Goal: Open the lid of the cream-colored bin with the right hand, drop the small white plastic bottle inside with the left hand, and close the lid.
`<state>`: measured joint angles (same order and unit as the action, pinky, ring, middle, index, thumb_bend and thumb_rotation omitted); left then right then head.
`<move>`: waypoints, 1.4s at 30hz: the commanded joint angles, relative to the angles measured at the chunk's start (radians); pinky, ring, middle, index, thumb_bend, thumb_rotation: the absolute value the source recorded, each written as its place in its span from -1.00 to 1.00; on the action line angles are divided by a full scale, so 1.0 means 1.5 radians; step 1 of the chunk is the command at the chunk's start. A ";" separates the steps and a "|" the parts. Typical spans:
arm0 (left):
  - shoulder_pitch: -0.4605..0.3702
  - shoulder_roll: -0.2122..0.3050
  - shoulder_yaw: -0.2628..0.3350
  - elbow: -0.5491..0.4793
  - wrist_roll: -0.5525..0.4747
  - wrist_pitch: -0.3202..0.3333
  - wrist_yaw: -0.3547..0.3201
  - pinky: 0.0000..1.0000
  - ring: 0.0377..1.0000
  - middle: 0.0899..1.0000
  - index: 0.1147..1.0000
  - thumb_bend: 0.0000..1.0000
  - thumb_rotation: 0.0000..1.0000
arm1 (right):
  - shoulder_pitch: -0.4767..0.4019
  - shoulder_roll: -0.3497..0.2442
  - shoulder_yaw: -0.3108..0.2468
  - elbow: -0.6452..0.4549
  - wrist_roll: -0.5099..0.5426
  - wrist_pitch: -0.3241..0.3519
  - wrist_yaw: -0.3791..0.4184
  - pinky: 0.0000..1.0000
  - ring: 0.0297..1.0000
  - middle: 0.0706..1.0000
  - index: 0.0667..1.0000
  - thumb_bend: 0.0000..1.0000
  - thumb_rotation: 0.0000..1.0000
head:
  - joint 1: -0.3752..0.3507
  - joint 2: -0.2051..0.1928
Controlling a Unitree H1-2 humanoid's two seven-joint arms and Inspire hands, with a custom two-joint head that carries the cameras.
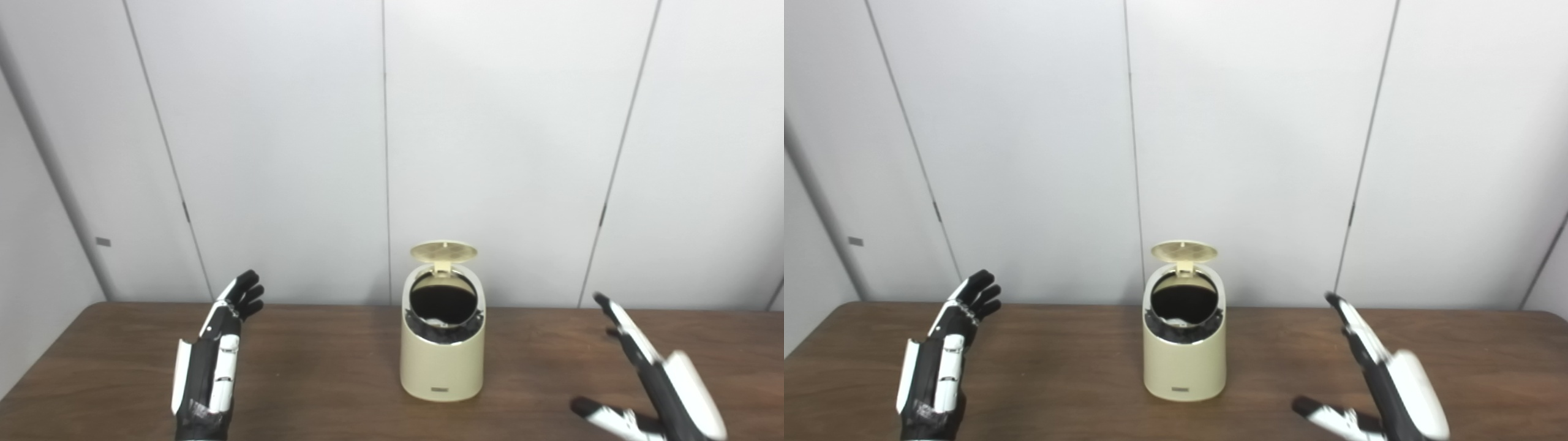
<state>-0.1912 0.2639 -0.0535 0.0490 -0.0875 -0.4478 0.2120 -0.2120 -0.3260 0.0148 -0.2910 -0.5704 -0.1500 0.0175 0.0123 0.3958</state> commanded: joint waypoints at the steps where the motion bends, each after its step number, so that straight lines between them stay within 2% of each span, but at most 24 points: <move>1: -0.020 -0.003 0.017 -0.001 -0.009 -0.011 -0.026 0.81 0.87 0.89 0.88 -0.26 0.98 | -0.044 -0.009 0.011 -0.046 -0.015 0.023 0.037 0.71 0.98 1.00 1.00 0.59 0.59 | 0.000 0.001; 6: -0.022 -0.019 0.046 0.022 0.007 -0.005 -0.057 0.87 0.90 0.91 0.91 -0.21 1.00 | -0.132 -0.014 0.036 -0.113 -0.062 0.106 0.129 0.80 1.00 1.00 1.00 0.67 0.69 | -0.005 0.003; 9: -0.022 -0.023 0.058 0.025 0.037 -0.002 -0.062 0.86 0.91 0.93 0.94 -0.16 1.00 | -0.179 -0.023 0.054 -0.127 -0.092 0.115 0.168 0.79 1.00 1.00 1.00 0.65 0.75 | -0.006 0.005; 11: -0.022 -0.025 0.064 0.027 0.057 -0.006 -0.061 0.85 0.91 0.93 0.93 -0.15 0.98 | -0.209 -0.027 0.065 -0.131 -0.100 0.118 0.195 0.86 1.00 0.99 0.97 0.69 0.70 | -0.005 0.006; 15: -0.022 -0.031 0.074 0.025 0.100 -0.012 -0.057 0.81 0.87 0.89 0.90 -0.12 0.94 | -0.277 -0.041 0.096 -0.133 -0.140 0.144 0.276 0.95 1.00 0.94 0.89 0.78 0.76 | -0.008 0.007; 17: -0.021 -0.033 0.077 0.023 0.112 -0.012 -0.058 0.82 0.87 0.89 0.89 -0.08 0.93 | -0.307 -0.047 0.108 -0.129 -0.154 0.154 0.315 0.96 1.00 0.92 0.86 0.82 0.75 | -0.010 0.008; 19: -0.019 -0.036 0.080 0.021 0.123 -0.011 -0.060 0.82 0.87 0.87 0.88 -0.07 0.94 | -0.342 -0.052 0.122 -0.121 -0.167 0.162 0.356 0.91 1.00 0.89 0.82 0.95 0.68 | -0.010 0.009; 21: -0.018 -0.038 0.080 0.020 0.131 -0.012 -0.059 0.82 0.86 0.86 0.87 -0.06 0.94 | -0.368 -0.051 0.130 -0.105 -0.170 0.164 0.378 0.88 0.99 0.88 0.80 0.99 0.66 | -0.010 0.009; 23: -0.017 -0.039 0.078 0.017 0.141 -0.013 -0.056 0.79 0.84 0.84 0.84 -0.09 0.94 | -0.389 -0.048 0.138 -0.084 -0.173 0.164 0.391 0.86 0.97 0.85 0.76 1.00 0.60 | -0.009 0.009; 30: -0.013 -0.039 0.074 0.002 0.173 -0.014 -0.042 0.78 0.83 0.82 0.79 -0.14 0.99 | -0.434 -0.034 0.165 -0.011 -0.192 0.166 0.409 0.89 0.98 0.84 0.77 1.00 0.76 | -0.009 0.009; 35: -0.010 -0.039 0.071 -0.001 0.182 -0.014 -0.034 0.76 0.81 0.79 0.76 -0.17 1.00 | -0.444 -0.029 0.169 0.036 -0.190 0.160 0.399 0.84 0.90 0.74 0.69 1.00 0.83 | -0.009 0.008; 38: -0.008 -0.039 0.070 -0.005 0.183 -0.014 -0.030 0.74 0.79 0.76 0.73 -0.18 0.99 | -0.444 -0.026 0.167 0.052 -0.184 0.162 0.394 0.86 0.87 0.72 0.68 1.00 0.75 | -0.010 0.008; 42: -0.007 -0.034 0.068 -0.005 0.181 -0.014 -0.027 0.71 0.77 0.74 0.70 -0.18 0.98 | -0.452 -0.027 0.183 0.071 -0.210 0.160 0.394 0.85 0.88 0.73 0.69 1.00 0.83 | -0.013 0.009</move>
<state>-0.1824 0.1957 0.0480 0.0741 0.1850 -0.4405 0.1557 -0.8266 -0.3610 0.2908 -0.1774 -0.8646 0.0915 0.6296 -0.0061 0.4081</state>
